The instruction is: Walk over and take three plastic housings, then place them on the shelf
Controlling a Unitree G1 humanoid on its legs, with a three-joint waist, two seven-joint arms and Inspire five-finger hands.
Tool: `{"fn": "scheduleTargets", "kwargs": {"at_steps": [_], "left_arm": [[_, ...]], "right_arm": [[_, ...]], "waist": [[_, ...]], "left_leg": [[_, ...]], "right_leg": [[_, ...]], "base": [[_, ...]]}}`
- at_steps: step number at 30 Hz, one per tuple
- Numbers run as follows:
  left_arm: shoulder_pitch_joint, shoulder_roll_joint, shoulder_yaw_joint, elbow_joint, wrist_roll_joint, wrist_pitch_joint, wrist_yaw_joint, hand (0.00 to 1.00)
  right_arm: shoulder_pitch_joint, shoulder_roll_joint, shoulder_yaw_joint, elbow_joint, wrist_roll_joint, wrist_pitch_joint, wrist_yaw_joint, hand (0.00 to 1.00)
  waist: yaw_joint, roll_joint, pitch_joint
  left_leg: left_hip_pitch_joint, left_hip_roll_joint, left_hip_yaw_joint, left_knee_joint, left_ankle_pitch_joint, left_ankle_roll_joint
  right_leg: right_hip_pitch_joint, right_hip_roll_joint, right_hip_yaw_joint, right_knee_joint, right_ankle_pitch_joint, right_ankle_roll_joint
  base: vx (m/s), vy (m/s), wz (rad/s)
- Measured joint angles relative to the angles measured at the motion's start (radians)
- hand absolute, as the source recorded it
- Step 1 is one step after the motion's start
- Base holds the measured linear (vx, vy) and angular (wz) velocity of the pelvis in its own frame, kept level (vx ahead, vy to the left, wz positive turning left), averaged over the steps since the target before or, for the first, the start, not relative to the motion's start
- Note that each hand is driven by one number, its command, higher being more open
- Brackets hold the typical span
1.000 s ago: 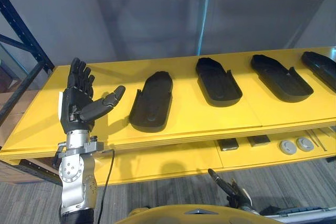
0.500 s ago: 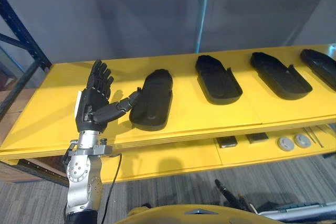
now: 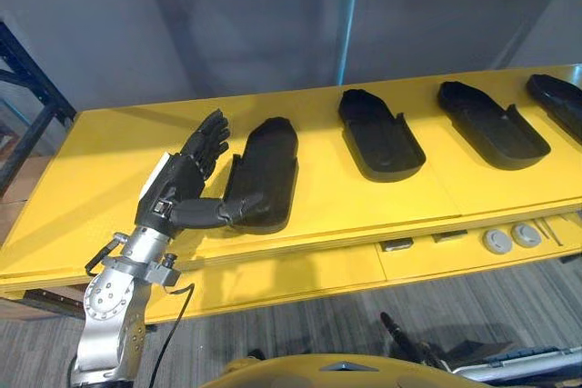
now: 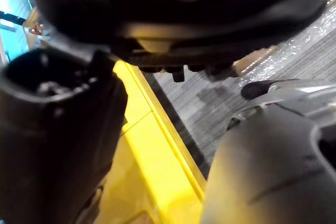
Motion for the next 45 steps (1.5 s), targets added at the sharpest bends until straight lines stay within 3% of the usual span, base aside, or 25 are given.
{"fn": "scheduleTargets", "kwargs": {"at_steps": [6,9,10,12,19,33,37,45], "left_arm": [[0.079,0.0,0.034,-0.017,0.0,0.034,0.004,1.0],[0.111,-0.001,0.033,-0.038,-0.005,0.037,0.004,1.0],[0.112,-0.003,0.033,-0.032,-0.008,0.037,0.004,1.0],[0.113,-0.004,0.03,-0.031,-0.011,0.037,0.002,1.0],[0.132,-0.004,-0.061,-0.013,-0.017,0.037,-0.001,1.0],[0.066,0.029,-0.078,-0.011,-0.017,0.072,0.127,1.0],[0.051,0.029,-0.078,0.001,-0.012,0.065,0.165,1.0],[-0.012,0.03,-0.072,0.016,-0.002,0.053,0.159,1.0]], "right_arm": [[0.002,-0.009,-0.002,-0.009,-0.001,0.001,0.0,1.0],[-0.003,-0.015,-0.002,-0.015,-0.001,0.002,0.0,1.0],[-0.017,-0.021,-0.004,-0.015,-0.002,0.003,0.0,1.0],[-0.043,-0.022,-0.015,-0.015,-0.001,0.004,-0.001,1.0],[-0.182,-0.113,-0.046,-0.014,0.003,0.007,-0.001,1.0],[-0.229,-0.14,-0.043,-0.015,0.035,0.012,0.002,1.0],[-0.229,-0.14,-0.035,-0.015,0.035,0.015,0.006,1.0],[-0.23,-0.139,-0.031,-0.022,0.042,0.021,0.015,1.0]], "waist": [[0.012,0.037,0.023],[0.011,0.05,0.038],[0.011,0.054,0.054],[0.012,0.055,0.084],[0.014,0.095,0.166],[0.014,0.116,0.208],[0.015,0.112,0.211],[0.015,0.094,0.24]], "left_leg": [[-0.005,0.0,-0.012,-0.002,-0.008,0.002],[-0.023,-0.001,-0.033,0.001,-0.001,0.004],[-0.047,0.0,-0.044,0.022,0.001,0.008],[-0.072,0.003,-0.05,0.051,0.002,0.008],[-0.154,0.007,-0.07,0.067,0.035,0.015],[-0.176,0.003,-0.073,0.068,0.051,0.017],[-0.176,0.005,-0.061,0.068,0.051,0.017],[-0.175,0.006,-0.047,0.068,0.051,0.017]], "right_leg": [[0.002,0.0,-0.005,0.0,-0.001,0.0],[-0.006,0.0,-0.017,0.006,-0.012,-0.016],[-0.02,-0.002,-0.014,0.018,-0.026,-0.028],[-0.033,-0.003,-0.012,0.024,-0.035,-0.024],[-0.152,-0.011,-0.001,0.121,-0.065,-0.018],[-0.229,-0.037,0.012,0.245,-0.128,-0.02],[-0.246,-0.037,0.029,0.259,-0.131,-0.022],[-0.25,-0.035,0.041,0.25,-0.126,-0.016]], "base": [[0.0,0.003,0.05],[0.0,-0.005,0.18],[-0.01,-0.007,0.19],[-0.03,-0.02,0.12],[-0.04,-0.005,0.05],[0.0,-0.002,0.02],[0.0,0.002,-0.08],[-0.01,0.008,-0.04]]}}
